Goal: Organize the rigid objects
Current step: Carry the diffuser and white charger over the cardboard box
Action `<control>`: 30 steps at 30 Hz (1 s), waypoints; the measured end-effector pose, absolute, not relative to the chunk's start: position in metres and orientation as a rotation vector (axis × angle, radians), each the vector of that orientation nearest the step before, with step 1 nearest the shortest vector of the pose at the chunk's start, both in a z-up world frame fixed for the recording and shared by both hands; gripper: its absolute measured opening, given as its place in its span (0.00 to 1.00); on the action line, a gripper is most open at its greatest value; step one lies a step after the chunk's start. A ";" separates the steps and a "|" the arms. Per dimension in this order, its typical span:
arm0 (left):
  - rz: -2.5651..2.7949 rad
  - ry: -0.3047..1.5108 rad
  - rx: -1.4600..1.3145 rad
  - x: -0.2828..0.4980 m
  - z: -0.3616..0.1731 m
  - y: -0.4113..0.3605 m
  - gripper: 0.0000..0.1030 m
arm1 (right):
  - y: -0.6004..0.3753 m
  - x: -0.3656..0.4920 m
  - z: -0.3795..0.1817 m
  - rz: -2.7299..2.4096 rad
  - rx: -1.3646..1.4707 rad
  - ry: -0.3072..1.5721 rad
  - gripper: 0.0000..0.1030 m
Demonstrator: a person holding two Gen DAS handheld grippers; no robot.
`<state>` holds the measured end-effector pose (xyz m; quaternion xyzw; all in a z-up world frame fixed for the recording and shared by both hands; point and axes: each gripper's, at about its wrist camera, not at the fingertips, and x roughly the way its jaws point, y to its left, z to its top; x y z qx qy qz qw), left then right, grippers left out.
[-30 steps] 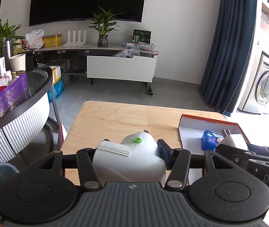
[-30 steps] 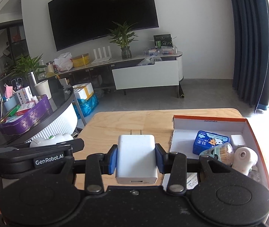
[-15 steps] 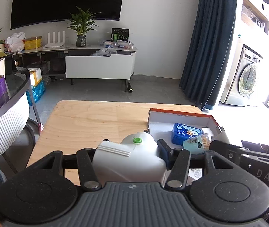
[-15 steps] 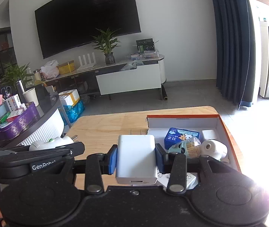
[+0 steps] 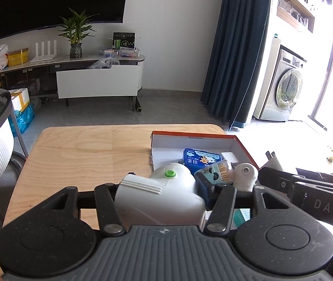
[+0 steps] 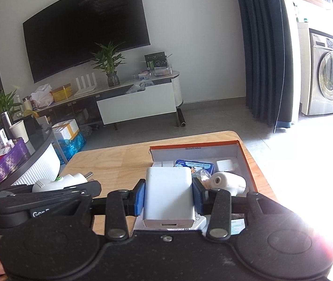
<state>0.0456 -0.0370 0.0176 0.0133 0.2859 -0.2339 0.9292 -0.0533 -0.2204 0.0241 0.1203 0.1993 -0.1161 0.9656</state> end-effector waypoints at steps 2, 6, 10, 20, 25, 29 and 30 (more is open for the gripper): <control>-0.493 0.585 0.032 0.045 0.017 -0.042 0.54 | -0.227 -0.056 0.024 -0.252 0.247 0.400 0.49; -0.519 0.590 0.043 0.045 0.016 -0.051 0.54 | -0.237 -0.060 0.023 -0.277 0.261 0.395 0.49; -0.541 0.596 0.051 0.044 0.015 -0.058 0.54 | -0.248 -0.064 0.023 -0.299 0.272 0.392 0.49; -0.570 0.612 0.077 0.048 0.014 -0.079 0.54 | -0.261 -0.065 0.022 -0.319 0.289 0.385 0.49; -0.581 0.614 0.090 0.048 0.013 -0.086 0.54 | -0.264 -0.064 0.022 -0.322 0.296 0.384 0.49; -0.585 0.616 0.096 0.050 0.012 -0.091 0.54 | -0.266 -0.063 0.021 -0.323 0.298 0.383 0.49; -0.586 0.618 0.097 0.050 0.012 -0.092 0.54 | -0.267 -0.063 0.021 -0.325 0.297 0.383 0.49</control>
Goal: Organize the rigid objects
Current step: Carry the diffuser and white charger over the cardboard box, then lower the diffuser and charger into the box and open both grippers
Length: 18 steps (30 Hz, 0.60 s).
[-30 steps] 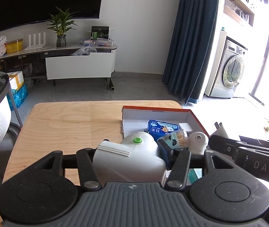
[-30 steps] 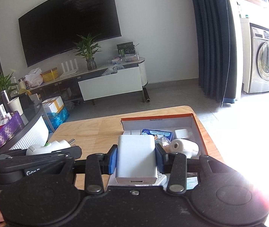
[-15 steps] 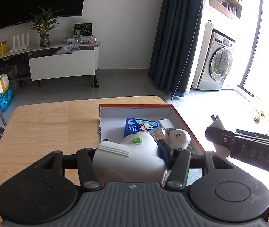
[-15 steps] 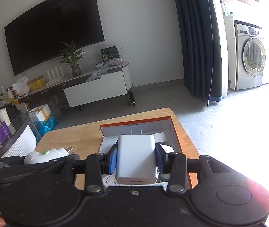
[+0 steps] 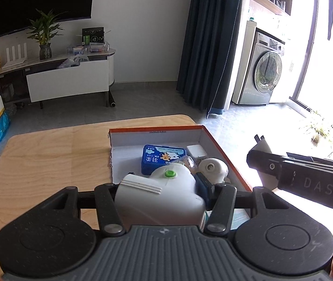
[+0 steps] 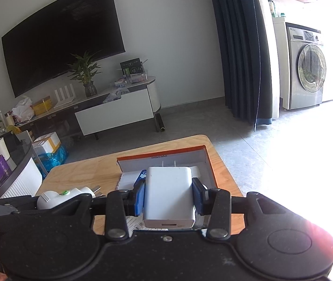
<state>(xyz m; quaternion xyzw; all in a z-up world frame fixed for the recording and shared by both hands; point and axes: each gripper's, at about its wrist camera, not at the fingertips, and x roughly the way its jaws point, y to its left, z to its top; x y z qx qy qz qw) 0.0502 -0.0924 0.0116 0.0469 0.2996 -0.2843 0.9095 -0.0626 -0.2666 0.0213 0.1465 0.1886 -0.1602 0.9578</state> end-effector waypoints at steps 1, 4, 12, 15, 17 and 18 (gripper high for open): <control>-0.587 0.619 0.098 0.050 0.011 -0.093 0.54 | -0.268 -0.062 0.021 -0.328 0.296 0.382 0.49; -0.590 0.623 0.099 0.052 0.011 -0.096 0.54 | -0.272 -0.060 0.022 -0.328 0.297 0.379 0.49; -0.598 0.625 0.106 0.053 0.010 -0.104 0.54 | -0.274 -0.058 0.022 -0.330 0.295 0.376 0.49; -0.601 0.628 0.106 0.054 0.009 -0.107 0.54 | -0.277 -0.055 0.022 -0.330 0.294 0.379 0.49; -0.603 0.631 0.107 0.054 0.009 -0.108 0.54 | -0.280 -0.053 0.021 -0.332 0.294 0.382 0.49; -0.604 0.632 0.108 0.054 0.008 -0.109 0.54 | -0.281 -0.053 0.021 -0.332 0.293 0.384 0.49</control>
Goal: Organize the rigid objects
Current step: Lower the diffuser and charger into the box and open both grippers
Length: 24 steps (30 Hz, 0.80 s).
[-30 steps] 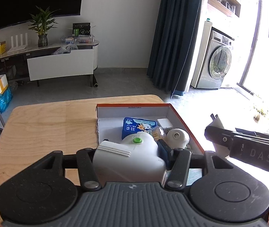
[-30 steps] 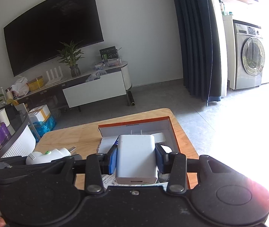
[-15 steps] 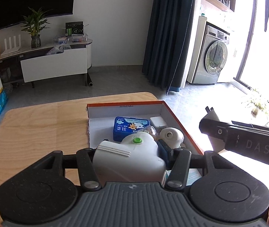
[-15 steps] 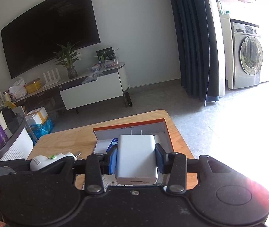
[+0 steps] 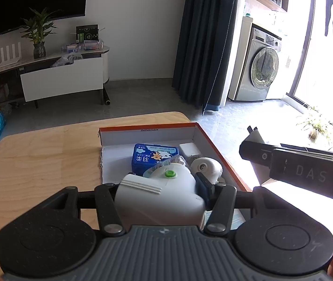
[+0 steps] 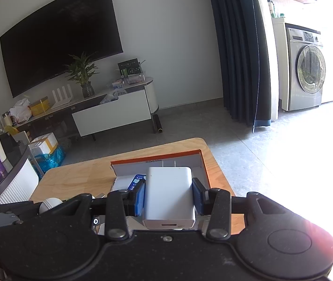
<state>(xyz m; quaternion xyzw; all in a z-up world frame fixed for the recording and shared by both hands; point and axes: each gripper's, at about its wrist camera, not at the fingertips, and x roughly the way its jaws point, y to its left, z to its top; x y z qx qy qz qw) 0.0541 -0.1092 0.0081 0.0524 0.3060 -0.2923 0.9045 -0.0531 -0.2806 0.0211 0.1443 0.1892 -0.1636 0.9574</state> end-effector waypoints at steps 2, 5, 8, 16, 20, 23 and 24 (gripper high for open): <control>-0.606 0.637 0.108 0.055 0.007 -0.111 0.54 | -0.282 -0.052 0.021 -0.332 0.293 0.387 0.49; -0.607 0.640 0.109 0.057 0.007 -0.112 0.54 | -0.283 -0.050 0.021 -0.334 0.293 0.392 0.49; -0.608 0.640 0.110 0.059 0.007 -0.113 0.54 | -0.283 -0.047 0.020 -0.336 0.297 0.395 0.49; -0.609 0.637 0.106 0.064 0.009 -0.118 0.54 | -0.286 -0.039 0.017 -0.336 0.301 0.402 0.49; -0.609 0.634 0.107 0.068 0.011 -0.121 0.54 | -0.288 -0.037 0.016 -0.334 0.300 0.405 0.49; -0.608 0.635 0.107 0.071 0.011 -0.123 0.54 | -0.289 -0.035 0.015 -0.332 0.301 0.406 0.49; -0.608 0.635 0.108 0.071 0.011 -0.123 0.54 | -0.290 -0.035 0.015 -0.331 0.301 0.406 0.49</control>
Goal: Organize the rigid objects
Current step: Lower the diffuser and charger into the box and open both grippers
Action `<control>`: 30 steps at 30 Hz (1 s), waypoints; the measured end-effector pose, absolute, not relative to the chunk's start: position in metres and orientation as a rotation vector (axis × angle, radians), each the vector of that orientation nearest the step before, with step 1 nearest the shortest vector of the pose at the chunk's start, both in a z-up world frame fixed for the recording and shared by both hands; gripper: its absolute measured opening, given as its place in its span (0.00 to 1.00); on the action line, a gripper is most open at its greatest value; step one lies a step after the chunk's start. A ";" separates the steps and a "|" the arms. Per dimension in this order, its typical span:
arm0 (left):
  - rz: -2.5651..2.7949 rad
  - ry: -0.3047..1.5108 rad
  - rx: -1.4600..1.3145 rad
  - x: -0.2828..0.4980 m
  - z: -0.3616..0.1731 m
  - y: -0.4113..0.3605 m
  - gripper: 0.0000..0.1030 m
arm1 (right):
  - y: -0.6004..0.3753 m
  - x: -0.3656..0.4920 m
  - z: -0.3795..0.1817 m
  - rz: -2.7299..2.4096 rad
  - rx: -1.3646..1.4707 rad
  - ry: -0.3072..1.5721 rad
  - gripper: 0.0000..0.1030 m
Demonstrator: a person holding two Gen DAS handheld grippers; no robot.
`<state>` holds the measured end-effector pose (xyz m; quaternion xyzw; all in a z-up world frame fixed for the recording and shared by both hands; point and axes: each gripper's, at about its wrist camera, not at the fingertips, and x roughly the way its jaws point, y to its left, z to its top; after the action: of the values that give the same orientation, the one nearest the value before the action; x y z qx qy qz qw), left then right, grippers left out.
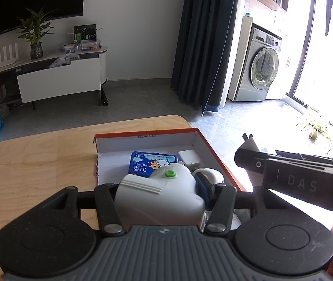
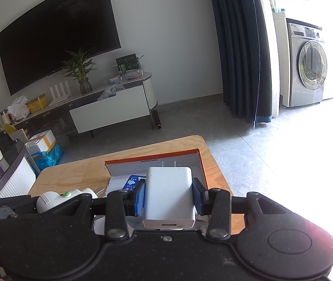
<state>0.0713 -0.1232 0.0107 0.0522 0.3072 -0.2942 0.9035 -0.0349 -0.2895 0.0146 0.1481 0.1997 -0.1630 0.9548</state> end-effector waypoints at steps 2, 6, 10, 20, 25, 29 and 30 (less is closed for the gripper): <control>-0.609 0.634 0.111 0.073 0.011 -0.125 0.54 | -0.290 -0.033 0.014 -0.331 0.300 0.406 0.49; -0.607 0.630 0.114 0.077 0.013 -0.127 0.54 | -0.290 -0.032 0.014 -0.330 0.302 0.404 0.49; -0.603 0.631 0.110 0.080 0.012 -0.126 0.54 | -0.292 -0.030 0.013 -0.327 0.297 0.405 0.49; -0.594 0.638 0.108 0.094 0.011 -0.128 0.54 | -0.299 -0.018 0.013 -0.322 0.293 0.418 0.49; -0.595 0.637 0.106 0.102 0.012 -0.130 0.54 | -0.303 -0.013 0.014 -0.323 0.295 0.420 0.49; -0.589 0.641 0.103 0.111 0.011 -0.132 0.54 | -0.309 -0.004 0.014 -0.325 0.296 0.428 0.49; -0.586 0.643 0.105 0.114 0.011 -0.133 0.54 | -0.311 -0.002 0.014 -0.326 0.298 0.431 0.49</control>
<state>0.1136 -0.1328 0.0105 0.0508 0.3111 -0.2839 0.9056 -0.0016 -0.3107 0.0135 0.1465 0.2121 -0.1603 0.9528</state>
